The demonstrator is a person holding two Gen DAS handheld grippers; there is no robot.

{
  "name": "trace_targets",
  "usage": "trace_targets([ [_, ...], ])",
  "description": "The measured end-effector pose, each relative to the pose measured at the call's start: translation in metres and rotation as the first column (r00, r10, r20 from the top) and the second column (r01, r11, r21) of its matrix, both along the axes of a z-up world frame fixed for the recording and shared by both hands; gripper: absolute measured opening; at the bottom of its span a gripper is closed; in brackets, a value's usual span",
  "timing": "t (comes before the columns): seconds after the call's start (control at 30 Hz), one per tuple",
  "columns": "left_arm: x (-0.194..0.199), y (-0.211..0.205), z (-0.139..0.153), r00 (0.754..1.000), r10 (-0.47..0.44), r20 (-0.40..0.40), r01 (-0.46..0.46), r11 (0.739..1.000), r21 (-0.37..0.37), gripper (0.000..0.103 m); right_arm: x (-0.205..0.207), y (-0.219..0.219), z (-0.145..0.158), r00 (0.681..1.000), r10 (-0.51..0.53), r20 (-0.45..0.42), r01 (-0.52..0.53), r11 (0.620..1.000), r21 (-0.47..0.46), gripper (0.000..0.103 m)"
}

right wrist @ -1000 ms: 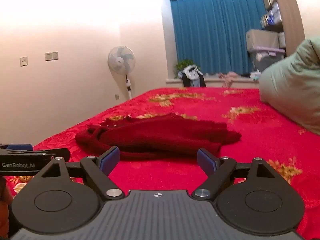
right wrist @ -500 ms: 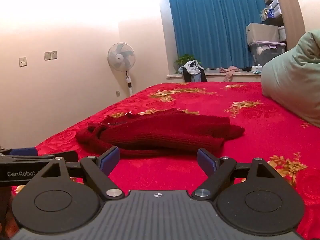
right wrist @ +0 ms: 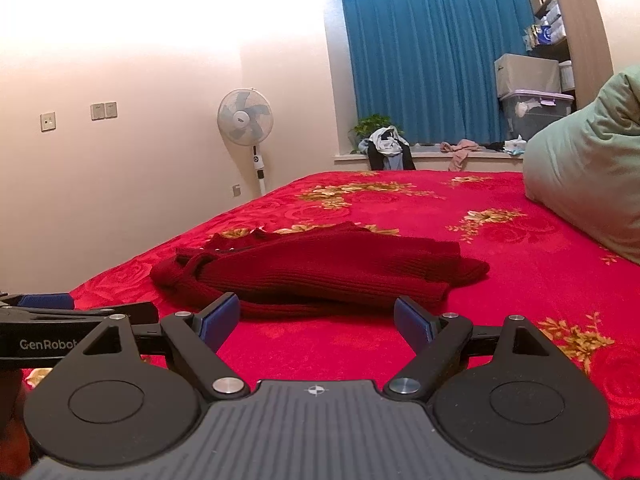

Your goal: Fold small clothes

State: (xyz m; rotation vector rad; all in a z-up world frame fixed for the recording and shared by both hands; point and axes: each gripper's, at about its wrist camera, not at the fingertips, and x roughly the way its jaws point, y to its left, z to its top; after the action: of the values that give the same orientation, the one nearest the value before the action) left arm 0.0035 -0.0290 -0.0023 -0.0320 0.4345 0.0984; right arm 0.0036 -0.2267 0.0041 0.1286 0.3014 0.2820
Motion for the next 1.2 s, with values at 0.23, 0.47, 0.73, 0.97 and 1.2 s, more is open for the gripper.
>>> trace_targets([
  [0.23, 0.0011, 0.0018, -0.0013, 1.000, 0.010, -0.004, -0.010, 1.000, -0.002, 0.102, -0.0021, 0.0004, 0.0015, 1.000, 0.013, 0.012, -0.013, 1.000, -0.011, 0.085],
  [0.47, 0.0010, 0.0021, -0.0009, 1.000, 0.012, -0.005, -0.012, 1.000, -0.002, 0.102, -0.0044, -0.0009, 0.0023, 1.000, 0.019, 0.021, -0.019, 1.000, -0.017, 0.085],
  [0.73, 0.0010, 0.0027, -0.0004, 1.000, 0.016, -0.003, -0.016, 1.000, -0.001, 0.102, -0.0049, -0.0011, 0.0031, 0.999, 0.025, 0.022, -0.025, 1.000, -0.017, 0.085],
  [0.97, 0.0017, 0.0051, 0.0000, 1.000, 0.020, 0.000, -0.020, 1.000, -0.003, 0.102, -0.0059, -0.0016, 0.0044, 0.999, 0.032, 0.023, -0.031, 0.999, -0.018, 0.085],
  [1.2, 0.0030, 0.0074, -0.0027, 1.000, 0.020, 0.015, -0.020, 0.999, 0.037, 0.061, -0.0026, -0.0078, 0.0095, 1.000, 0.010, 0.020, -0.010, 1.000, 0.022, 0.066],
])
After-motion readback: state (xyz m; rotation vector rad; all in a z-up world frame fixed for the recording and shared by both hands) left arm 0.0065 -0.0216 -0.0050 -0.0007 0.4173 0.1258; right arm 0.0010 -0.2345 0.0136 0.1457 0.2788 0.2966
